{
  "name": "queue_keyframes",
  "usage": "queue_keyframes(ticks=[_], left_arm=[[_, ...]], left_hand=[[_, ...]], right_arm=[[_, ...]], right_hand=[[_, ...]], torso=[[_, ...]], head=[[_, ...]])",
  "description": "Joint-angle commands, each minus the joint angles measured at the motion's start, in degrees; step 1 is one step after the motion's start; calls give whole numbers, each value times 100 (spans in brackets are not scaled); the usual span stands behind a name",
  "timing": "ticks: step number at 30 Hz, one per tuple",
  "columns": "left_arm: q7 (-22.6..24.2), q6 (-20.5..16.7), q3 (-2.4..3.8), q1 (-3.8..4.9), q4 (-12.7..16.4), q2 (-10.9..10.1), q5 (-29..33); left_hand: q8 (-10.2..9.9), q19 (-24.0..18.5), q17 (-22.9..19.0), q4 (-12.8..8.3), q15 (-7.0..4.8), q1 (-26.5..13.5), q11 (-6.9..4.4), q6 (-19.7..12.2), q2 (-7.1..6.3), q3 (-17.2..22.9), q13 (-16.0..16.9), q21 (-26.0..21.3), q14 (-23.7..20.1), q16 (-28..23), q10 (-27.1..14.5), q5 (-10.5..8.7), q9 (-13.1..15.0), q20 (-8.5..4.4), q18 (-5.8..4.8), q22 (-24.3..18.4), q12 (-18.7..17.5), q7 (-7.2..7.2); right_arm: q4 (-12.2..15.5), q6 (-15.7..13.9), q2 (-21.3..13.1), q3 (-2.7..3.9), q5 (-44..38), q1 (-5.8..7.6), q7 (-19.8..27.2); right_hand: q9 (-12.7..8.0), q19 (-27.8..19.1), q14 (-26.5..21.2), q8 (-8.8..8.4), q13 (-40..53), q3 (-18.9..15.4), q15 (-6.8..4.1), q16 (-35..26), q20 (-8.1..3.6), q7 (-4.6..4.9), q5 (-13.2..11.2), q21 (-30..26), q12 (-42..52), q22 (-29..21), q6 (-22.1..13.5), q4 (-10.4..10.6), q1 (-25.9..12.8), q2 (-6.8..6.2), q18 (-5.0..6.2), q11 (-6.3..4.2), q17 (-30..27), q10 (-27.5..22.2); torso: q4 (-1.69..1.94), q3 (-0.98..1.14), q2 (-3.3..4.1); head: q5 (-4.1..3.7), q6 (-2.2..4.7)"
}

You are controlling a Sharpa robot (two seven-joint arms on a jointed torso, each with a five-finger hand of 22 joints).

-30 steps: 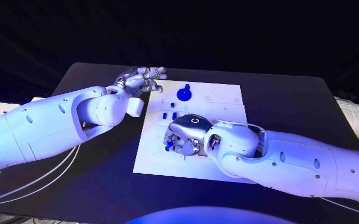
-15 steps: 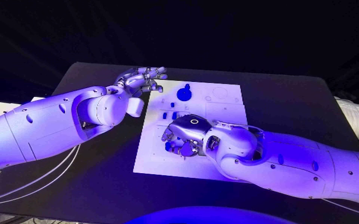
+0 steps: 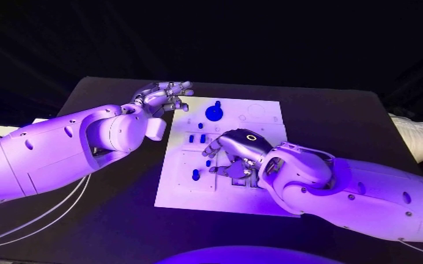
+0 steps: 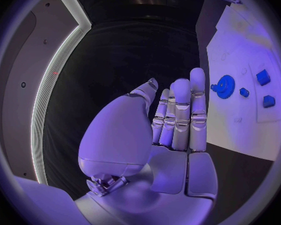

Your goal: Assemble the parts on the task board

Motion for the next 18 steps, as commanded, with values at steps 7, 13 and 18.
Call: queue_keyframes(ticks=[7,13,18], left_arm=[[18,90,3,2,14,-45,-21],[15,96,-3,0,10,-52,-21],[13,105,-18,-11,0,-46,-21]], left_hand=[[50,10,-15,1,1,35,17,-45,50,-41,11,-26,-50,-40,-52,13,-7,12,61,-11,38,3],[50,10,-15,1,1,35,17,-45,50,-41,11,-26,-50,-40,-52,13,-7,12,61,-11,38,3],[50,10,-15,1,1,35,17,-45,50,-41,11,-26,-50,-40,-52,13,-7,12,61,-11,38,3]], right_arm=[[485,-412,-1124,31,1867,319,-522],[672,-139,-1648,-25,1961,359,-1006],[775,125,-1939,-92,1794,351,-1402]], right_hand=[[55,586,288,155,482,-189,-237,920,-191,-167,302,716,916,1147,355,239,-272,66,-142,-319,1029,1463],[107,1033,434,336,3675,-801,-391,2151,-321,-330,897,1453,3964,2336,421,656,-649,91,-362,-485,2500,1748],[187,1071,431,492,5279,-1236,-351,2465,-321,-323,1047,1613,5315,2595,388,941,-738,198,-389,-450,2908,1633]], torso=[[-82,-6,-38],[-143,-9,-44],[-187,-15,-61]], head=[[-262,135],[-369,177],[-394,192]])
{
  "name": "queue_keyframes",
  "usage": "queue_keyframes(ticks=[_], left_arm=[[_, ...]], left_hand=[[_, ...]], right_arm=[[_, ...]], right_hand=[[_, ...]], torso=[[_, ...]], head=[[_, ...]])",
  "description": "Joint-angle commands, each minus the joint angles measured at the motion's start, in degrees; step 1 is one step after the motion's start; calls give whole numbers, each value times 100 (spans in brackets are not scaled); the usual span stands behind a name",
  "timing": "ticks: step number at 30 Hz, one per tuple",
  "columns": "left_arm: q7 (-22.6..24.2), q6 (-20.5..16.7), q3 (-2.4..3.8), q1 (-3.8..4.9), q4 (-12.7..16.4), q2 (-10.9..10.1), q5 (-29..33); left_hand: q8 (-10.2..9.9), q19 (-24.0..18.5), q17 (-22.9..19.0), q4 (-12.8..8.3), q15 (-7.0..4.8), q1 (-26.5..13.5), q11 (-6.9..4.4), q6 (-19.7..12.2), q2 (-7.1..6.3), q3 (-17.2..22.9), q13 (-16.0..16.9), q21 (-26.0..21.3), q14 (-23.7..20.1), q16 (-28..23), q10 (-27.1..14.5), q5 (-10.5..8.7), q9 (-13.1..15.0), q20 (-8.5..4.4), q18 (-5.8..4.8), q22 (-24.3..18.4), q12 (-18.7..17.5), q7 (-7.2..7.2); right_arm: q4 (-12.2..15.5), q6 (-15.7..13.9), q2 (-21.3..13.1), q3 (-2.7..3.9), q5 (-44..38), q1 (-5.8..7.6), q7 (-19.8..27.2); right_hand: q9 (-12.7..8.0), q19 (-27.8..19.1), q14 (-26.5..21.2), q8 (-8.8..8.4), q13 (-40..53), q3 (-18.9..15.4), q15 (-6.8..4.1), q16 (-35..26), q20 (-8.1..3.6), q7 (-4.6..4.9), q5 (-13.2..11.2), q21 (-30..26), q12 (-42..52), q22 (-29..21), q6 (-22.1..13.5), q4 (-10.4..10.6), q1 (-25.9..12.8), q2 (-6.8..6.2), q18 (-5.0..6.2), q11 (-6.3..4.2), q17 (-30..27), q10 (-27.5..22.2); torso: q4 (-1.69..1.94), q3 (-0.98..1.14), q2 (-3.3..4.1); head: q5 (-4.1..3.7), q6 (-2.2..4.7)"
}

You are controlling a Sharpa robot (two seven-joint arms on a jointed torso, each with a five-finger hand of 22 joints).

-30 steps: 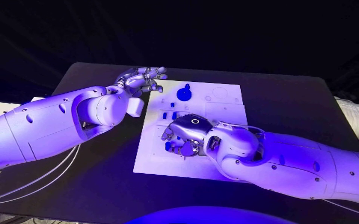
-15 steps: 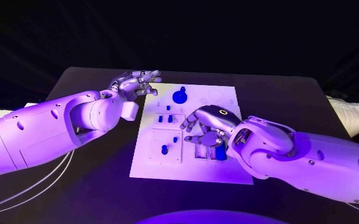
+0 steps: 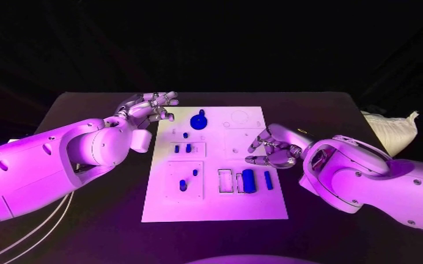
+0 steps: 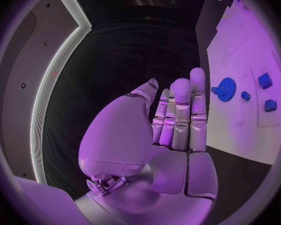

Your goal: Assemble the parts on the task board

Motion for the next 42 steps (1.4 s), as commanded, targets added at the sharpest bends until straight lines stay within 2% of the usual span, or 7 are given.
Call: queue_keyframes(ticks=[1,6,12,16,27,33,42], left_arm=[[21,105,-4,-11,2,9,-20],[22,117,-8,-38,-11,24,-20],[17,116,-10,-58,-9,9,-20],[12,117,-10,-62,-2,-12,-20],[-4,125,-10,-64,5,-23,-20],[-11,135,-10,-64,4,-26,-20],[-18,128,-10,-64,6,-42,-20]], left_hand=[[16,10,-5,1,1,12,-3,-45,27,-41,6,-26,-50,-18,-31,13,-7,12,61,-5,38,3],[16,10,-5,1,1,12,-3,-45,27,-41,6,-26,-50,-18,-31,13,-7,12,61,-5,38,3],[16,10,-6,1,1,13,-3,-45,27,-41,6,-26,-50,-18,-32,13,-7,12,61,-5,38,3],[23,10,-13,3,1,17,-3,-42,33,-47,7,-30,-55,-21,-36,13,-6,12,62,-9,45,2],[23,10,-13,3,1,17,-3,-42,33,-47,7,-30,-55,-21,-36,13,-6,12,62,-9,45,2],[28,10,-23,1,1,24,-4,-42,37,-51,8,-34,-61,-25,-40,14,-6,13,62,-12,51,1],[32,11,-24,8,2,21,-3,-42,46,-55,8,-37,-63,-24,-44,14,-6,13,62,-14,56,2]], right_arm=[[69,376,-120,-40,24,-11,-627],[68,482,-162,-119,-22,-91,-788],[59,578,-72,-144,-107,-191,-923],[50,671,-15,-149,-150,-216,-1028],[-37,771,215,-152,-360,-330,-1153],[-144,813,354,-153,-401,-402,-1170],[-289,873,445,-153,-610,-449,-1199]], right_hand=[[40,-7,337,73,350,-216,28,50,28,-9,47,28,251,27,-61,123,-41,27,-68,9,57,-146],[84,-67,312,151,426,-505,55,25,46,7,114,13,220,-15,-156,358,-111,64,-51,33,20,-303],[123,-70,316,227,585,-740,62,52,56,11,52,30,293,12,-212,397,-224,119,-53,41,57,-310],[150,-72,317,283,671,-926,67,60,61,12,37,39,320,22,-248,401,-394,172,-54,44,67,-310],[175,-72,315,335,782,-1034,64,62,62,4,24,46,393,34,-251,402,-448,197,-55,39,68,-277],[183,-77,314,354,804,-1054,62,58,61,1,32,44,401,30,-250,395,-440,222,-54,37,62,-274],[197,-81,311,383,838,-1073,60,53,60,-4,47,44,415,28,-249,383,-395,259,-53,33,56,-272]], torso=[[-55,-8,-18],[-58,-23,-35],[-42,-27,-31],[-49,-37,-34],[-53,-21,-27],[-36,-22,-34],[-48,-28,-38]], head=[[-22,0],[-56,-24],[-17,-53],[-32,-72],[1,-116],[-2,-147],[15,-171]])
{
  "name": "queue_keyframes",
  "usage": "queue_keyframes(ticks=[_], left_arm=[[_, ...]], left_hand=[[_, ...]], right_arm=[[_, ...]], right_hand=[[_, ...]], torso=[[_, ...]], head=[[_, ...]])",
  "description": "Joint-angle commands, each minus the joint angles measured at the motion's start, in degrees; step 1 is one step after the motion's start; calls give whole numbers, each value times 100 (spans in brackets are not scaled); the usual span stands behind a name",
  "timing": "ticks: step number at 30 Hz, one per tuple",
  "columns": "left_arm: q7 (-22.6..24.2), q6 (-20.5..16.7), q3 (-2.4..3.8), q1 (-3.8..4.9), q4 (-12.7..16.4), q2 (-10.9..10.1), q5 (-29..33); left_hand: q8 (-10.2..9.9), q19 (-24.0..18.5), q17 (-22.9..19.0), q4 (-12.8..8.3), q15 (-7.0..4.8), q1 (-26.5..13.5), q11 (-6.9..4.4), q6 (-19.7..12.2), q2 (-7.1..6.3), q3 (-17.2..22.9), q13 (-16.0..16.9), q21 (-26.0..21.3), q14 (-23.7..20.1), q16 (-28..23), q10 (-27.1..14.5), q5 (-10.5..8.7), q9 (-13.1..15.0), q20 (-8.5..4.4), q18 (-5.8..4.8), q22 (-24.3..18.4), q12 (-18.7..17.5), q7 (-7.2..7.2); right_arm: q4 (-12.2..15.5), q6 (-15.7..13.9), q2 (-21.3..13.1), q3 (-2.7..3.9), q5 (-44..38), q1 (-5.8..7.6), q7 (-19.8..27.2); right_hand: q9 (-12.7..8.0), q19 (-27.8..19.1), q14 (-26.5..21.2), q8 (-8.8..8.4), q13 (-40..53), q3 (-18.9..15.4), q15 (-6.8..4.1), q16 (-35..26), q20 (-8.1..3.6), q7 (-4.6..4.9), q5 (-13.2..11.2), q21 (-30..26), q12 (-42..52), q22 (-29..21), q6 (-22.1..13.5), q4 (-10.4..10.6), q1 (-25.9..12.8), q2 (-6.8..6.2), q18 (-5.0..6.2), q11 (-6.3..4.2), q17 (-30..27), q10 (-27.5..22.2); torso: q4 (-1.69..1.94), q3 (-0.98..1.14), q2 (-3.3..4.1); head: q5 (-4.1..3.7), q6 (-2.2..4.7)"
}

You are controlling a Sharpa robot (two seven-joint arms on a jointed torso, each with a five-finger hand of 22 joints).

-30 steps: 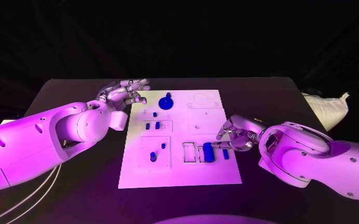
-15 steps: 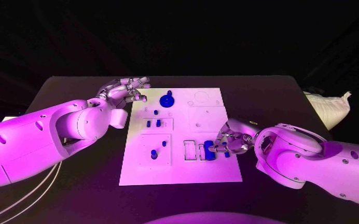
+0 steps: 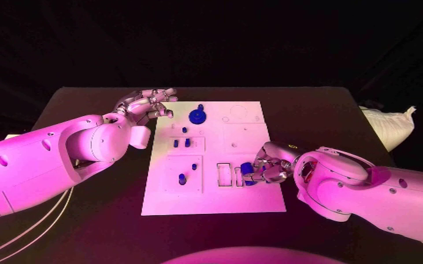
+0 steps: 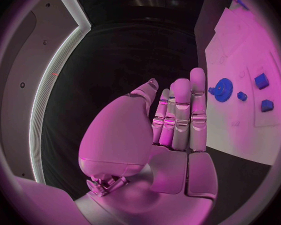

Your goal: Assemble the parts on the task board

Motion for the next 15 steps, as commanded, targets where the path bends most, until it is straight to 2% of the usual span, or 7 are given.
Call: queue_keyframes(ticks=[1,6,10,15], left_arm=[[12,105,4,1,15,2,-20],[6,114,4,1,17,-1,-20],[0,117,4,1,17,-10,-20],[-8,127,4,1,16,-14,-20]], left_hand=[[32,11,-8,-4,2,21,-3,-42,47,-43,6,-36,-23,-24,-44,14,-6,13,62,-7,29,2],[34,11,-10,0,2,19,-2,-45,52,-46,6,-39,-25,-24,-48,14,-6,13,62,-9,31,3],[34,11,-10,0,2,19,-2,-45,52,-46,6,-39,-25,-24,-48,14,-6,13,62,-9,31,3],[34,11,-10,0,2,19,-2,-45,52,-46,6,-39,-25,-24,-48,14,-6,13,62,-9,31,3]], right_arm=[[-63,164,34,-4,-307,-21,-70],[-133,262,65,-4,-425,-35,-75],[-151,273,64,-3,-381,-43,-77],[-126,48,34,-3,-153,-46,-48]], right_hand=[[12,-40,290,40,25,-57,36,15,16,-16,-1,21,25,-2,-39,-9,53,66,-54,-25,-7,6],[41,-51,287,99,119,-92,30,12,10,-22,27,18,67,-7,-53,-44,267,114,-52,-33,-9,24],[76,-47,291,168,226,-91,20,25,3,-30,159,25,120,12,-50,-119,564,197,-55,-46,14,56],[114,-33,296,238,306,52,-7,40,-15,-57,449,40,149,42,-17,-329,1037,352,-59,-78,39,80]], torso=[[7,-6,-5],[16,-8,-9],[13,-7,-5],[5,-2,-8]], head=[[0,-10],[8,-22],[15,-36],[27,-33]])
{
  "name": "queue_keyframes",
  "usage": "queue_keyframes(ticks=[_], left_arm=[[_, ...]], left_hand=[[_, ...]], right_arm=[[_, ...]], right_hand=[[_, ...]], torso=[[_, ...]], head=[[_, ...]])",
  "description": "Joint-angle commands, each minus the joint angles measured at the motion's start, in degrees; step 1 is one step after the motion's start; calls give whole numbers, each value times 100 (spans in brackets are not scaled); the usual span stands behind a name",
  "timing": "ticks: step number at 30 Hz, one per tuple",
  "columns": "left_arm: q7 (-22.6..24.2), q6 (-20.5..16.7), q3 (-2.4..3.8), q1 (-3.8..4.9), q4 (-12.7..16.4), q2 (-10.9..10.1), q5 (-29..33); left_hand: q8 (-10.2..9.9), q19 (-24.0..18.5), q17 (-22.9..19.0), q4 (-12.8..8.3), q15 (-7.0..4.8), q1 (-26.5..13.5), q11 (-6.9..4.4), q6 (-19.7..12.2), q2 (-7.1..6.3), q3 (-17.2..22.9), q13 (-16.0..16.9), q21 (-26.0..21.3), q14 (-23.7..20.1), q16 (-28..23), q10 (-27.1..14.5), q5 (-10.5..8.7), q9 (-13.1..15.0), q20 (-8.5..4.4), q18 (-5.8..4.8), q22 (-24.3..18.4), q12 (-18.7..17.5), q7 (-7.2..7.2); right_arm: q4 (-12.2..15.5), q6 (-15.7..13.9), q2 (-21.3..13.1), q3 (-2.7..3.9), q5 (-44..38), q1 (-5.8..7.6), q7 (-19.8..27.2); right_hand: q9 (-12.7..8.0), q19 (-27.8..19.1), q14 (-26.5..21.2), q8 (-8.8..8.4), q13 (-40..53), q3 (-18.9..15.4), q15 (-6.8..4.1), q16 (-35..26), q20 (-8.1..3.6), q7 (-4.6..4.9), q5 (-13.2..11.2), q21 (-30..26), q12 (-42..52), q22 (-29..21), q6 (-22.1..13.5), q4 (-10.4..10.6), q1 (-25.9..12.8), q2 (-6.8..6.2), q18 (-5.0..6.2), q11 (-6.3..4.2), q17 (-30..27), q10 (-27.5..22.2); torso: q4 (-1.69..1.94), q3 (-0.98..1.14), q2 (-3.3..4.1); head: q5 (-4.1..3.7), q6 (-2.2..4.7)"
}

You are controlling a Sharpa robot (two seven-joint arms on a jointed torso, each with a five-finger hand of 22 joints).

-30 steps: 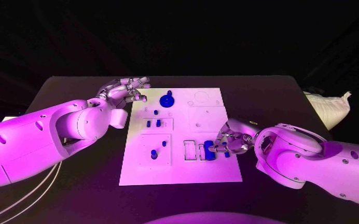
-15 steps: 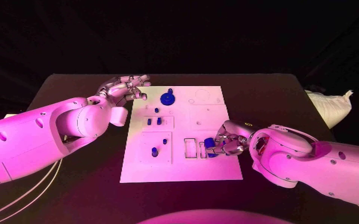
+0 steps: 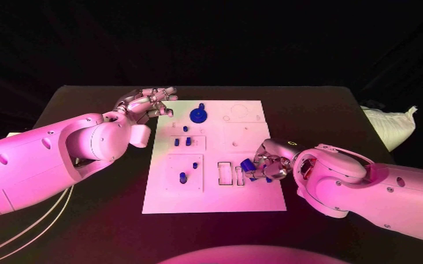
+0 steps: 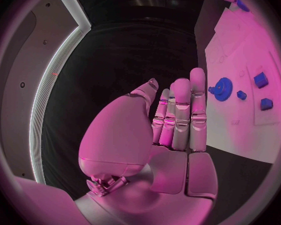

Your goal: Assemble the parts on the task board

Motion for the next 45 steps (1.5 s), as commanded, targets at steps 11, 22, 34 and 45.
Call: queue_keyframes(ticks=[11,22,34,45], left_arm=[[-9,164,3,0,9,-1,-28],[-56,240,3,-1,13,-4,-149],[-62,254,3,-5,12,-3,-167],[-67,266,3,-7,9,9,-168]], left_hand=[[47,12,-22,-19,1,74,-4,-60,76,-49,7,-54,-41,-26,-78,26,-8,14,63,-22,52,1],[67,8,-71,-64,4,157,3,-80,81,-47,3,-74,-83,-46,-129,44,-11,14,62,-36,70,8],[71,2,-75,-67,8,164,7,-84,84,-48,1,-81,-96,-50,-143,44,-11,16,61,-40,74,12],[73,-4,-79,-68,11,168,11,-88,87,-50,1,-88,-108,-55,-151,44,-12,17,60,-44,78,16]], right_arm=[[133,-827,-122,-30,1343,-39,457],[195,-1428,-124,-23,1613,-39,698],[227,-1280,-27,-21,1711,-39,700],[158,-509,311,-20,1530,-39,363]], right_hand=[[94,-16,299,95,33,324,-17,47,-56,-44,654,38,-83,-1,-10,-71,384,260,-58,-46,24,25],[200,27,313,144,189,289,-42,90,-76,-85,1184,73,24,68,89,199,18,162,-71,-76,86,155],[282,38,315,152,230,175,-53,99,-86,-105,1218,81,25,87,142,206,-278,173,-74,-89,101,193],[407,51,314,172,211,13,-77,101,-106,-148,899,88,-57,114,236,204,-562,245,-79,-121,109,208]], torso=[[-4,3,1],[0,2,0],[4,0,-4],[13,-2,-1]], head=[[-17,20],[-11,5],[2,-4],[-6,-18]])
